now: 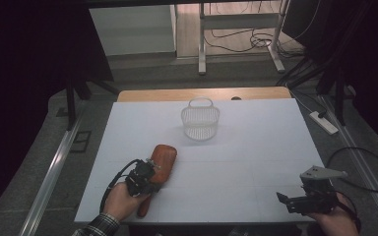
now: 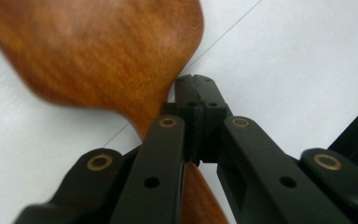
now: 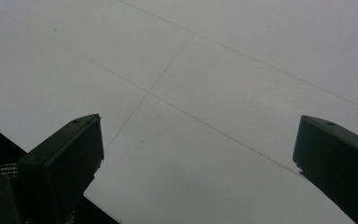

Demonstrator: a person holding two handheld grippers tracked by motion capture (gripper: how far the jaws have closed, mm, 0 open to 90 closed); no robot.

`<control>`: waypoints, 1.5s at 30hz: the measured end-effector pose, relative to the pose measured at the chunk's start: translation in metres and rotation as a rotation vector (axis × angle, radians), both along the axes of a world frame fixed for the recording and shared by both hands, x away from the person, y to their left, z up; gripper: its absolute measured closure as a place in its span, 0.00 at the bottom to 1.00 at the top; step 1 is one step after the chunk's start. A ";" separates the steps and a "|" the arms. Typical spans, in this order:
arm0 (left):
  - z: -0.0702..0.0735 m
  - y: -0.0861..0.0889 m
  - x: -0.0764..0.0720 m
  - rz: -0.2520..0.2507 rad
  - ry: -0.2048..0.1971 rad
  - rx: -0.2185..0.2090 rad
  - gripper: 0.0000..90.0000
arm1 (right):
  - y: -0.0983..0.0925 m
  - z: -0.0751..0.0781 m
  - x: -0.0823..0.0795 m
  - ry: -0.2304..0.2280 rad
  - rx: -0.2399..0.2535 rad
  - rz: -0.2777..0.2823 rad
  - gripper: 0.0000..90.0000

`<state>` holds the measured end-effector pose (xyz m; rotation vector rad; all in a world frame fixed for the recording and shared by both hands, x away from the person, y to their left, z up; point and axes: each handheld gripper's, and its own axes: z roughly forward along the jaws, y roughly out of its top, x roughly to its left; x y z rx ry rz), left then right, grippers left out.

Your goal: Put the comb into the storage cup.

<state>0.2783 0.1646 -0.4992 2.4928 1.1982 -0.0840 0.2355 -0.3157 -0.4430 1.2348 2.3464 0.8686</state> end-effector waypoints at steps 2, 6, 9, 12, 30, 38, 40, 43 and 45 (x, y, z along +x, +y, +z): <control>0.000 0.004 -0.001 0.009 0.002 0.000 0.99 | 0.000 0.000 0.000 0.000 0.000 0.000 0.02; -0.001 0.012 -0.003 0.031 0.000 0.001 0.99 | 0.000 0.000 0.000 0.001 -0.002 0.000 0.02; -0.001 0.017 -0.004 0.041 -0.002 0.007 0.99 | 0.000 0.000 0.000 0.002 -0.003 0.001 0.02; -0.002 0.019 -0.005 0.048 -0.002 0.008 0.99 | 0.001 0.000 0.000 0.001 -0.005 0.000 0.02; 0.014 0.033 -0.022 0.107 -0.091 -0.040 0.82 | 0.001 0.000 0.000 -0.001 -0.006 0.002 0.02; 0.018 0.040 -0.028 0.157 -0.138 -0.035 0.58 | 0.001 0.000 0.000 -0.001 -0.006 0.005 0.02; 0.018 0.043 -0.028 0.171 -0.145 -0.041 0.50 | 0.001 0.000 0.000 -0.001 -0.006 0.005 0.02; 0.019 0.046 -0.028 0.192 -0.152 -0.058 0.39 | 0.001 0.000 0.000 -0.001 -0.008 0.006 0.02; 0.020 0.047 -0.027 0.198 -0.161 -0.063 0.28 | 0.001 0.000 0.000 -0.002 -0.009 0.006 0.02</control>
